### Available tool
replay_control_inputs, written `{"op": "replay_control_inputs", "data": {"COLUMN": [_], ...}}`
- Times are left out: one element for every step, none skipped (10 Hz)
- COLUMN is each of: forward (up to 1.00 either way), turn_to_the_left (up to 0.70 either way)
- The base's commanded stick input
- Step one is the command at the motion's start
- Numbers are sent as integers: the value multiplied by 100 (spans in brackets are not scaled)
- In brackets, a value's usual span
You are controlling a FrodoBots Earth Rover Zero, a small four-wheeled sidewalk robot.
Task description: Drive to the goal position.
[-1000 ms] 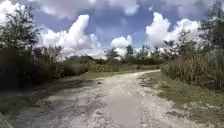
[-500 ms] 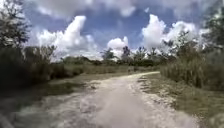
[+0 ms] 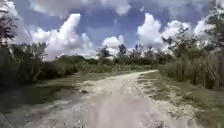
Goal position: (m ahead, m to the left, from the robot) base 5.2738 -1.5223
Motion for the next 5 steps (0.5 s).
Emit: {"op": "replay_control_inputs", "data": {"forward": [100,100,100,100,100], "turn_to_the_left": [0,0,0,0,0]}}
